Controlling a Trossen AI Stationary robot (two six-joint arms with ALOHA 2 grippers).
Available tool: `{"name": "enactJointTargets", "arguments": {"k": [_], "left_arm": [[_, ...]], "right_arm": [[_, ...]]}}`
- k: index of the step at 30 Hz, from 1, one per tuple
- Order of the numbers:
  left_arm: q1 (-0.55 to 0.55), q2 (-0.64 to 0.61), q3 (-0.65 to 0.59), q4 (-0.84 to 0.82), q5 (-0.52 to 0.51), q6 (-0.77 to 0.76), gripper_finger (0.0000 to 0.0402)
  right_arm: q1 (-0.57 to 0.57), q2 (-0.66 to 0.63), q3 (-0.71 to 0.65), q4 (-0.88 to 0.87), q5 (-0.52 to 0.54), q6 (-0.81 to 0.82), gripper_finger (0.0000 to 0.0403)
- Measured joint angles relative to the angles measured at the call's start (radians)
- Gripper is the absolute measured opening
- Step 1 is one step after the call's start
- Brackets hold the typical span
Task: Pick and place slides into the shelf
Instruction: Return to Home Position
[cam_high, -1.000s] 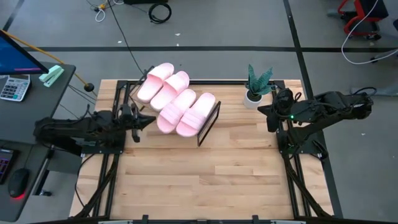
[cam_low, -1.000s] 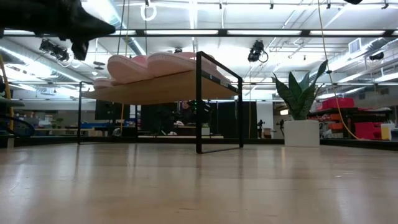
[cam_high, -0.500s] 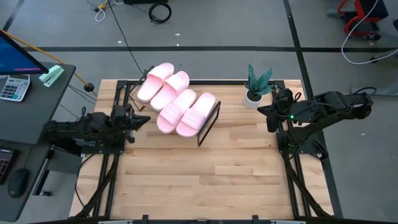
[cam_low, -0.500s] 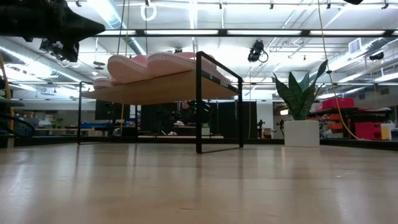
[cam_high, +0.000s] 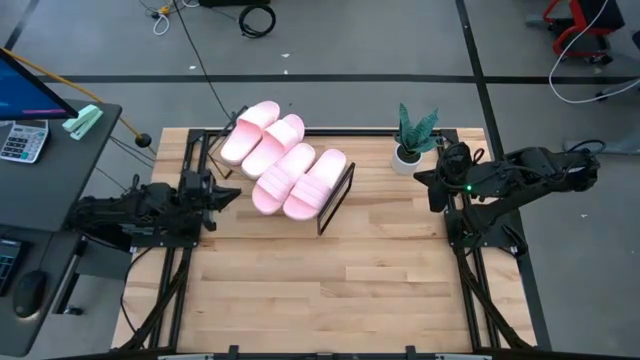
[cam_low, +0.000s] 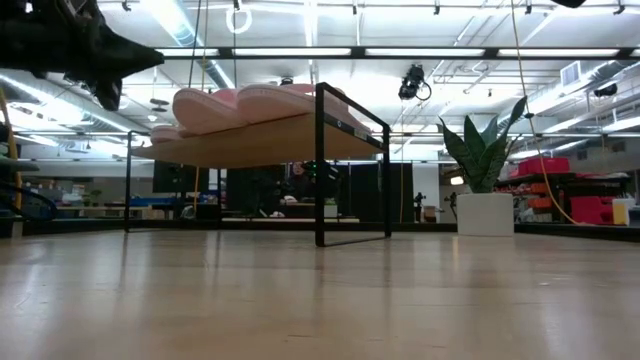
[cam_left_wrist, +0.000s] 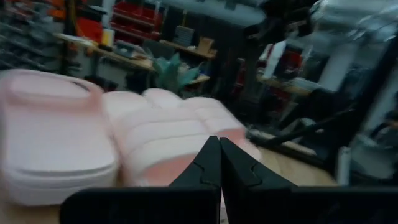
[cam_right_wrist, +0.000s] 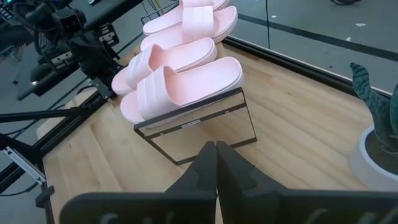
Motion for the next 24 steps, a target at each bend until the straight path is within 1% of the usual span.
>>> {"name": "enactJointTargets", "arguments": {"k": [2,4,9,16,20,24], "left_arm": [[0.0,0.002,-0.035,0.078,0.023,-0.017,0.0],[0.0,0.002,-0.079,0.147,0.021,-0.023,0.0],[0.0,0.003,-0.152,0.264,0.022,-0.036,0.0],[-0.001,0.003,-0.158,0.259,0.024,0.003,0.0],[-0.001,0.004,-0.158,0.183,0.026,-0.007,0.0001],[-0.001,0.004,-0.158,0.15,0.03,-0.011,0.0001]], "right_arm": [[0.0,0.0,0.0,-0.008,0.0,0.008,0.0],[0.0,0.0,0.0,-0.019,0.0,0.021,0.0],[0.0,-0.001,0.0,-0.032,0.0,0.047,0.0],[0.0,-0.001,0.0,-0.045,-0.001,0.069,0.0],[0.0,-0.001,0.0,-0.047,-0.001,0.072,0.0],[0.0,-0.001,0.0,-0.047,-0.002,0.075,0.0]]}}
